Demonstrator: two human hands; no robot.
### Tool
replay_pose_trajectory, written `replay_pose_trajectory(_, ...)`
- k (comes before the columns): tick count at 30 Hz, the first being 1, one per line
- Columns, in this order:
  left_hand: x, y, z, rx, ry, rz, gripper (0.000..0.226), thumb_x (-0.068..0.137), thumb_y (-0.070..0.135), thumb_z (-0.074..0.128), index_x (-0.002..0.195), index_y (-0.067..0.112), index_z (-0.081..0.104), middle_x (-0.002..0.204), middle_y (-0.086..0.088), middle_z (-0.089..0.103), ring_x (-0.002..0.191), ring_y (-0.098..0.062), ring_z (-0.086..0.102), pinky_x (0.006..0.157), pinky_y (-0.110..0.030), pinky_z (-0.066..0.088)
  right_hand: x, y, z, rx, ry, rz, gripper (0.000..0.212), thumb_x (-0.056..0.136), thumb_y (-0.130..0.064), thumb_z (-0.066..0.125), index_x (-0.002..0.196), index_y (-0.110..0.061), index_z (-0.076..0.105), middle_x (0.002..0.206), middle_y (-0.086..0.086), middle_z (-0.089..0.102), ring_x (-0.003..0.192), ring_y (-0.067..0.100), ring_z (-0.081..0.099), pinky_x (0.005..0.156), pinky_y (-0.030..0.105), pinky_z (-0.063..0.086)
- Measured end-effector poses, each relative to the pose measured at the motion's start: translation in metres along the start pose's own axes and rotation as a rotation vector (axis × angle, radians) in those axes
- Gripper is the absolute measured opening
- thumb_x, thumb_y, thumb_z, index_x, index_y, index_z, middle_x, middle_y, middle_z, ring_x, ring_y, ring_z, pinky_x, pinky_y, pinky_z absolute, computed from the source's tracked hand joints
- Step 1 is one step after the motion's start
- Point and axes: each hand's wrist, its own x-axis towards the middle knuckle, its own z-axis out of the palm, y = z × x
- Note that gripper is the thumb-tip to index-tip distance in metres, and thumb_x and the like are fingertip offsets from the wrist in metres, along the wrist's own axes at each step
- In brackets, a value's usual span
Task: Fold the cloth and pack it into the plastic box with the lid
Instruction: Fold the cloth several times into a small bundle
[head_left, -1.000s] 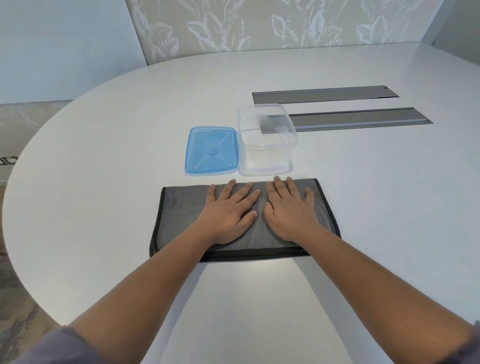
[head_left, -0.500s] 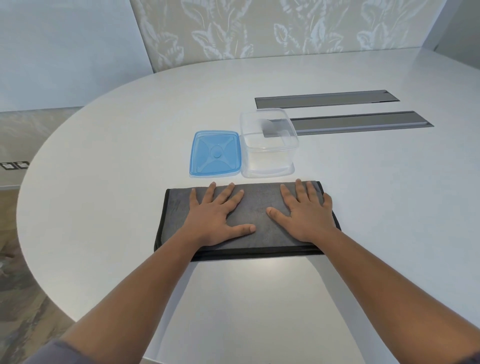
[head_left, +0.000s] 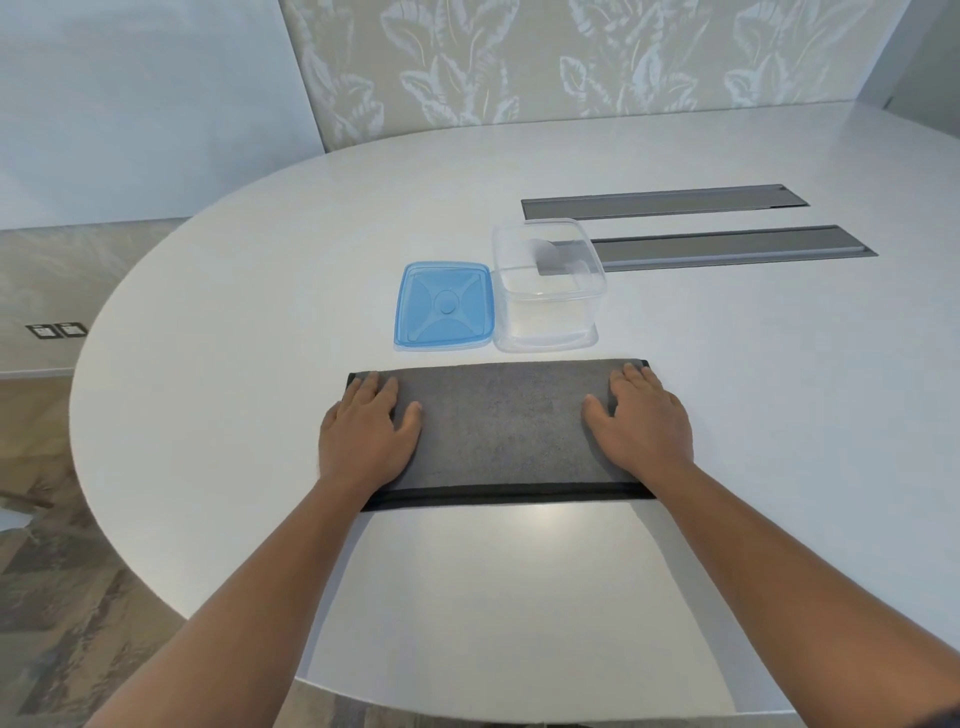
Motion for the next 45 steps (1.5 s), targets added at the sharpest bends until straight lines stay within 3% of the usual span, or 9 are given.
replay_pose_trajectory(9, 0.004, -0.003, -0.019, -0.218, 0.054, -0.236, 0.063, 0.092, 0.048, 0.060, 0.141, 0.010, 0.047, 0.143, -0.014, 0.051, 0.132, -0.041, 0.042, 0.103, -0.050, 0.040, -0.011, -0.027, -0.007, -0.120, 0.109, -0.166, 0.056, 0.097, -0.043, 0.045, 0.140, -0.009, 0.055, 0.156, 0.013, 0.046, 0.148, 0.033, 0.032, 0.119, 0.047, 0.024)
replay_pose_trajectory(16, 0.023, -0.014, -0.039, -0.189, -0.106, -0.281, 0.058, 0.079, 0.061, 0.073, 0.104, 0.015, 0.047, 0.102, -0.002, 0.058, 0.090, -0.025, 0.054, 0.071, -0.036, 0.040, -0.018, -0.119, -0.008, 0.861, -0.198, -0.144, 0.070, 0.097, -0.027, 0.049, 0.161, -0.018, 0.022, 0.164, -0.011, 0.026, 0.133, -0.020, 0.026, 0.109, 0.010, 0.017)
replay_pose_trajectory(20, 0.024, -0.014, -0.047, -0.183, -0.166, -0.287, 0.059, 0.079, 0.065, 0.073, 0.102, 0.016, 0.048, 0.082, 0.008, 0.048, 0.088, -0.024, 0.055, 0.070, -0.035, 0.041, -0.014, -0.139, -0.003, 1.033, -0.282, -0.001, 0.073, 0.098, -0.021, 0.044, 0.163, -0.021, 0.012, 0.170, -0.007, 0.015, 0.151, 0.005, 0.018, 0.122, 0.030, 0.017)
replay_pose_trajectory(25, 0.023, -0.011, -0.052, -0.236, -0.247, -0.268, 0.051, 0.085, 0.051, 0.073, 0.110, 0.009, 0.059, 0.102, -0.003, 0.063, 0.100, -0.028, 0.062, 0.084, -0.040, 0.053, -0.018, -0.143, 0.007, 1.056, -0.295, 0.040, 0.073, 0.097, -0.021, 0.043, 0.163, -0.021, 0.014, 0.170, -0.007, 0.016, 0.152, 0.007, 0.015, 0.120, 0.028, 0.014)
replay_pose_trajectory(30, 0.024, -0.004, -0.056, -0.494, -0.235, -0.264, 0.014, 0.089, 0.029, 0.063, 0.097, 0.018, 0.057, 0.099, -0.003, 0.063, 0.091, -0.022, 0.063, 0.068, -0.034, 0.050, -0.016, -0.142, 0.007, 1.089, -0.286, 0.067, 0.065, 0.097, -0.021, 0.043, 0.160, -0.023, 0.026, 0.155, -0.015, 0.034, 0.140, 0.005, 0.033, 0.118, 0.031, 0.022)
replay_pose_trajectory(33, 0.027, -0.002, -0.062, -0.635, -0.291, -0.351, 0.037, 0.085, 0.026, 0.067, 0.114, 0.016, 0.047, 0.106, -0.003, 0.060, 0.093, -0.022, 0.063, 0.067, -0.035, 0.053, -0.013, -0.144, 0.006, 1.140, -0.252, 0.152, 0.060, 0.092, -0.025, 0.041, 0.152, -0.021, 0.037, 0.132, -0.009, 0.049, 0.109, 0.009, 0.038, 0.099, 0.036, 0.031)
replay_pose_trajectory(36, 0.030, -0.002, -0.069, -0.631, -0.312, -0.362, 0.056, 0.083, 0.026, 0.072, 0.123, 0.024, 0.032, 0.103, -0.003, 0.058, 0.090, -0.023, 0.065, 0.065, -0.035, 0.056, -0.016, -0.150, 0.004, 1.207, -0.241, 0.176, 0.066, 0.097, -0.021, 0.041, 0.161, -0.022, 0.026, 0.154, -0.009, 0.041, 0.131, 0.009, 0.038, 0.113, 0.033, 0.028)
replay_pose_trajectory(41, 0.038, 0.002, -0.098, -0.686, -0.187, -0.327, 0.074, 0.082, 0.016, 0.073, 0.141, 0.026, 0.030, 0.106, -0.006, 0.059, 0.085, -0.026, 0.067, 0.058, -0.030, 0.054, -0.016, -0.156, 0.005, 1.380, -0.296, 0.116, 0.028, 0.085, -0.012, 0.041, 0.096, -0.034, 0.055, 0.090, -0.029, 0.054, 0.086, -0.007, 0.048, 0.089, 0.028, 0.036)
replay_pose_trajectory(45, 0.036, 0.018, -0.127, -0.823, -0.168, -0.257, 0.081, 0.086, 0.012, 0.070, 0.151, 0.031, 0.026, 0.123, -0.006, 0.057, 0.094, -0.023, 0.068, 0.066, -0.033, 0.057, -0.014, -0.160, 0.007, 1.587, -0.429, 0.261, 0.058, 0.095, -0.021, 0.045, 0.152, -0.027, 0.039, 0.120, -0.013, 0.058, 0.119, 0.006, 0.055, 0.098, 0.022, 0.038)
